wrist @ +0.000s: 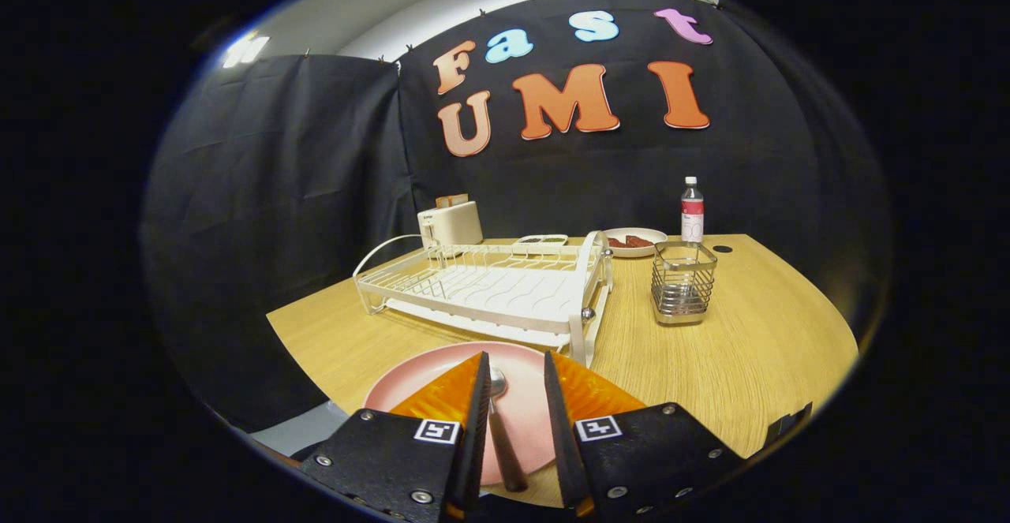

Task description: Take the plate from the dish rack, then take the spoon from the basket and place it into the plate.

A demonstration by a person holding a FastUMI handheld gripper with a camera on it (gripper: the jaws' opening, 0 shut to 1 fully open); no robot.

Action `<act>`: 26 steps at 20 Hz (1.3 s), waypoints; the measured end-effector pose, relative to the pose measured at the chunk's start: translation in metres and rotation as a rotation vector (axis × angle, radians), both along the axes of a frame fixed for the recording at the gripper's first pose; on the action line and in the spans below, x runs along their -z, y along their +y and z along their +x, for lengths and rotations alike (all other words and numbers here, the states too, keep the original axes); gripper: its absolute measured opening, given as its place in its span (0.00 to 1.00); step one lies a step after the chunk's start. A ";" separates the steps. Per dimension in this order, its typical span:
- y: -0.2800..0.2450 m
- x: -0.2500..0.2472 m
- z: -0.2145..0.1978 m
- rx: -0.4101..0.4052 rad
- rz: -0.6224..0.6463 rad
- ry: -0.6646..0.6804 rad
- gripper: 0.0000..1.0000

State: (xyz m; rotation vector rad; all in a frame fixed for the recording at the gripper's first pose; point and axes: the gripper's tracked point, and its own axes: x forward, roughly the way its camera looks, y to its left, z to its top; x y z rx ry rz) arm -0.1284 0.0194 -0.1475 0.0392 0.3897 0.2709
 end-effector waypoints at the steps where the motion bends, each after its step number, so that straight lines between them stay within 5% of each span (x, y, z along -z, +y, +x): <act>1: -0.002 -0.009 0.005 0.012 -0.003 -0.022 0.43; 11: 0.003 -0.109 0.018 0.116 -0.045 -0.272 0.81; 26: 0.006 -0.195 0.003 0.191 -0.055 -0.430 0.87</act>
